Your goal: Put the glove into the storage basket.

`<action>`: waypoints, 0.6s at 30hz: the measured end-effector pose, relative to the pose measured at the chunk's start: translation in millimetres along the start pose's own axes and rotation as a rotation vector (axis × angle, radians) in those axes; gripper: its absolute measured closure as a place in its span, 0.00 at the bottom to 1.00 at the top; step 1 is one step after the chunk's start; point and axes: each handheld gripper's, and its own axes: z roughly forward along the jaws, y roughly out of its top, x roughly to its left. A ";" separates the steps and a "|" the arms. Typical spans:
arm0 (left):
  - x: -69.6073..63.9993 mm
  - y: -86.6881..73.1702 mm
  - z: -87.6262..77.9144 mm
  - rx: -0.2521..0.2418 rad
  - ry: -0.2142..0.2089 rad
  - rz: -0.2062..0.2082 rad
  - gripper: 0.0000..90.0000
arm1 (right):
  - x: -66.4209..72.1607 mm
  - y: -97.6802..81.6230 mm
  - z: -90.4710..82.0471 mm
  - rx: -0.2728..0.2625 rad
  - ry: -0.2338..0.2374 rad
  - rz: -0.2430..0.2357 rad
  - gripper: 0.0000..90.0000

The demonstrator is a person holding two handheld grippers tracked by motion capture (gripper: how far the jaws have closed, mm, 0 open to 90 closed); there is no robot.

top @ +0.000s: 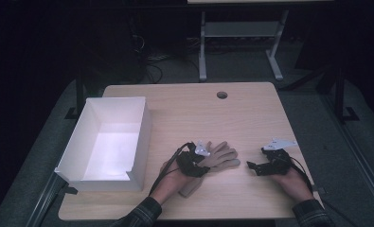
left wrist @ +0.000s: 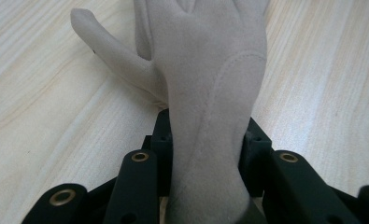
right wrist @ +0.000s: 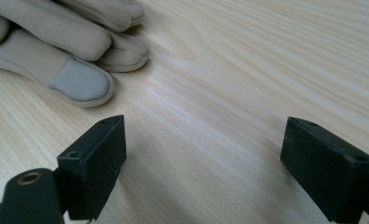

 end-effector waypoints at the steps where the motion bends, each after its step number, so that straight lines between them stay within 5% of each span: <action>1: 0.5 0.3 -1.1 -0.002 -0.005 -0.006 0.73 | 0.0 0.0 0.0 0.000 0.000 0.000 0.15; 8: 6.2 5.6 -16.4 -0.020 -0.054 -0.063 0.73 | 0.1 0.0 0.0 0.000 0.000 0.001 0.15; 18: 15.4 18.5 -50.7 -0.065 -0.034 -0.122 0.73 | 0.0 0.0 0.1 -0.002 0.000 0.000 0.15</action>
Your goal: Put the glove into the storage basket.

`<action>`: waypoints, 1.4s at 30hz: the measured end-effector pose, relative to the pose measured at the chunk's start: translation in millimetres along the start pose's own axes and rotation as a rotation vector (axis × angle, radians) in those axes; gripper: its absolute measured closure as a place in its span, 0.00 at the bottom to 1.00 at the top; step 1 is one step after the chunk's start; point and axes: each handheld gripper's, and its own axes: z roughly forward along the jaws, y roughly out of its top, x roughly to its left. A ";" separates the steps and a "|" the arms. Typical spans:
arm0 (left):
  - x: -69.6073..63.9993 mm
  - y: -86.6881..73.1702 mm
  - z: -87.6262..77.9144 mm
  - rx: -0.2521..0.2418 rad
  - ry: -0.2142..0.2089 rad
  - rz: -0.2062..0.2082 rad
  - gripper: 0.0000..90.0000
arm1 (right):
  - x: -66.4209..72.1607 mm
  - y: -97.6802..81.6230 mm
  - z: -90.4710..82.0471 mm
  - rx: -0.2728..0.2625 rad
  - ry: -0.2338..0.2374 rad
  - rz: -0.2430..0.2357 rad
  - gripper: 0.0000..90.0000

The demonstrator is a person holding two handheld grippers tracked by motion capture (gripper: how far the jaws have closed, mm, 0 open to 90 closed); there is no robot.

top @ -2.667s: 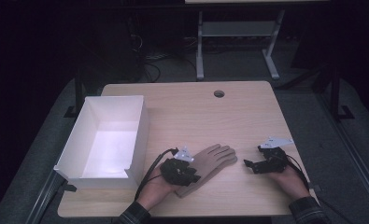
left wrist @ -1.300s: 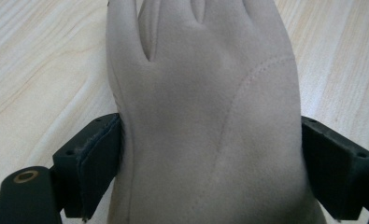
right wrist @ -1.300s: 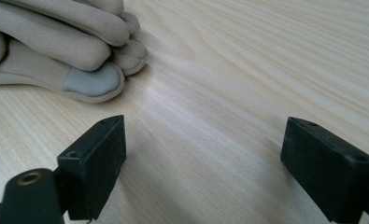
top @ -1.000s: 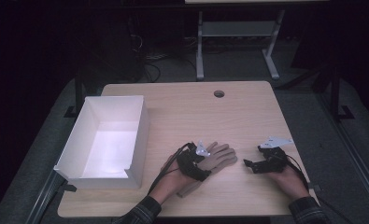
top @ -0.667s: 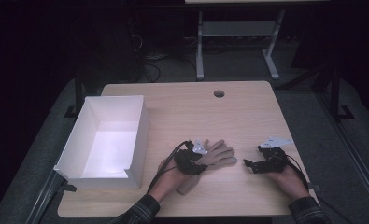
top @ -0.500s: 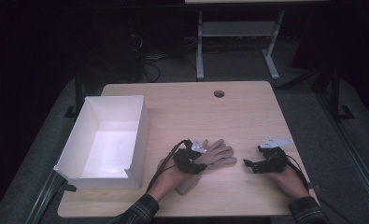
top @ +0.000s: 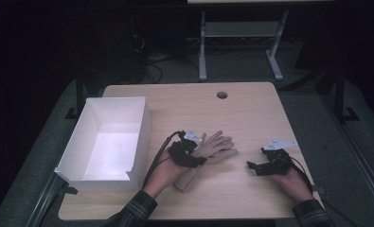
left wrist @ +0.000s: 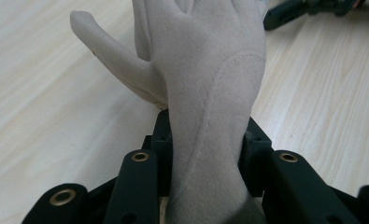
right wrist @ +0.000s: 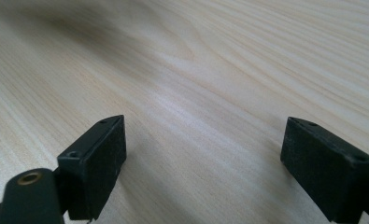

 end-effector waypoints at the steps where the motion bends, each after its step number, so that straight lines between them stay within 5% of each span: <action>1: 0.8 1.6 -3.1 0.007 -0.003 0.002 0.73 | 0.0 0.0 0.0 0.000 0.000 0.001 0.15; 24: 21.4 31.5 -84.2 -0.058 0.057 -0.039 0.73 | 0.7 0.5 0.7 -0.002 -0.001 0.006 0.15; 42: 58.7 5.9 -152.0 -0.107 0.173 -0.119 0.73 | 0.8 0.5 0.8 -0.004 -0.001 0.006 0.15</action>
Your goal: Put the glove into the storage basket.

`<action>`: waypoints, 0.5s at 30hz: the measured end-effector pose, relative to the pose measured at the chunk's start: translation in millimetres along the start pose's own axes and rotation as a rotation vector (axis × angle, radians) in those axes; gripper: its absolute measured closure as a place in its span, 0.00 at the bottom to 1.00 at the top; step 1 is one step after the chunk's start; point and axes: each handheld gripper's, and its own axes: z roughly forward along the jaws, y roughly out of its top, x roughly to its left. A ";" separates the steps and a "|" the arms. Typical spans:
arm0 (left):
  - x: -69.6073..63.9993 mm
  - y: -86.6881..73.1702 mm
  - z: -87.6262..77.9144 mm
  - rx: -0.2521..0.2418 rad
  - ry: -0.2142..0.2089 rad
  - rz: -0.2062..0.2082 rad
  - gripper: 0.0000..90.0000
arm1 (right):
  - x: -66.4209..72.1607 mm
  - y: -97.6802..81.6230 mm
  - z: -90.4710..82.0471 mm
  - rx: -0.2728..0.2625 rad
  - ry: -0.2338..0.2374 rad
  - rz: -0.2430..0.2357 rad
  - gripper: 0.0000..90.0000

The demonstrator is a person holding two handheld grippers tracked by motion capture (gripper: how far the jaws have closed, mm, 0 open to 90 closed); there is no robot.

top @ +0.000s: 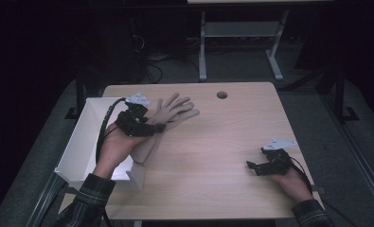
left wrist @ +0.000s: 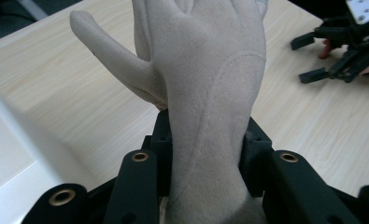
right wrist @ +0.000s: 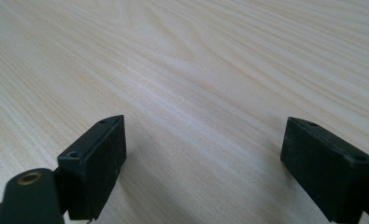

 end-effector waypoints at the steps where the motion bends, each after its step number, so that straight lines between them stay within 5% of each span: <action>1: 2.7 -1.8 -3.3 -0.004 0.006 -0.008 0.73 | 0.0 0.0 0.0 0.000 0.000 0.000 0.15; 15: 44.0 -34.5 -41.0 -0.023 0.140 -0.100 0.73 | 0.0 0.0 0.0 0.000 0.000 0.000 0.15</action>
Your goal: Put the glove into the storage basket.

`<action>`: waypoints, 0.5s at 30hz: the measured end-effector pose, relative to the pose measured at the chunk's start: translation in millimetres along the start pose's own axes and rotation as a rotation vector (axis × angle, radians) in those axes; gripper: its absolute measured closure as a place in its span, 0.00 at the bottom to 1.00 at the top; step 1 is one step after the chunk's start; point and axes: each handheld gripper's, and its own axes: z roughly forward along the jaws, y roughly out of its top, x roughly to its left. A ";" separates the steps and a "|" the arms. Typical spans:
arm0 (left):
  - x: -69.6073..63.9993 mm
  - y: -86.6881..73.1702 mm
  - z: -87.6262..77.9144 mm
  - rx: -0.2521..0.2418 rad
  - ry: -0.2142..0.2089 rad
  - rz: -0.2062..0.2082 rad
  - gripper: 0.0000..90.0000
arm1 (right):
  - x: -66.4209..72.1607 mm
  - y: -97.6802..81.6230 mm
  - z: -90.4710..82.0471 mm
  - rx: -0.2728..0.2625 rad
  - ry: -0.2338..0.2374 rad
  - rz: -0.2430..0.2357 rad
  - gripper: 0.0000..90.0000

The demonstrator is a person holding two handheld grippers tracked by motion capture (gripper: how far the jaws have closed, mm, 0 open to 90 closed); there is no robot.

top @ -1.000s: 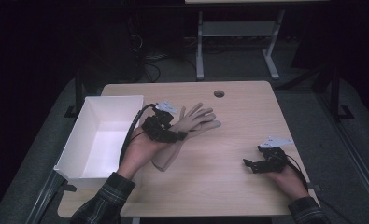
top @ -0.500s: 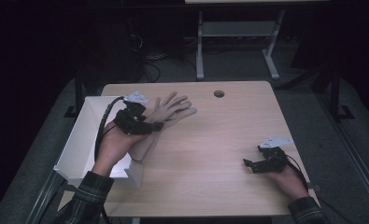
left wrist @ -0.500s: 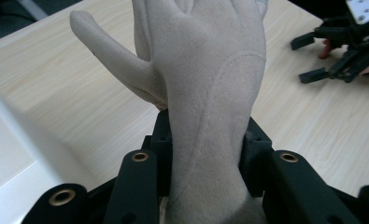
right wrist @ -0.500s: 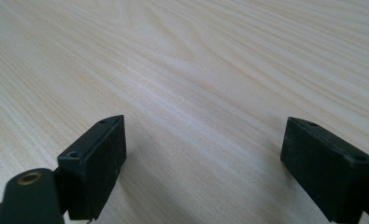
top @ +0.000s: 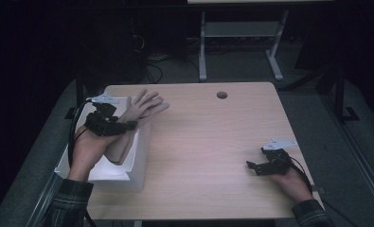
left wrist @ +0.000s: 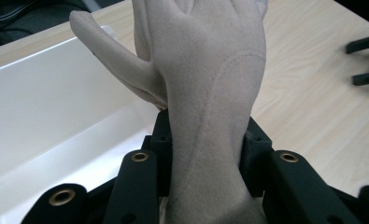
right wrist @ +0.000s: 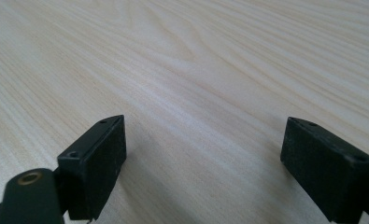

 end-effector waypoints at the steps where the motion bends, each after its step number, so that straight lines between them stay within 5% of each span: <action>1: 3.6 -2.5 -1.5 -0.001 0.008 -0.010 0.73 | 0.0 0.0 0.0 0.000 0.000 0.000 0.15; 15: 41.6 -41.5 3.9 0.044 0.120 -0.109 0.73 | -0.1 0.0 0.1 0.000 0.000 -0.001 0.15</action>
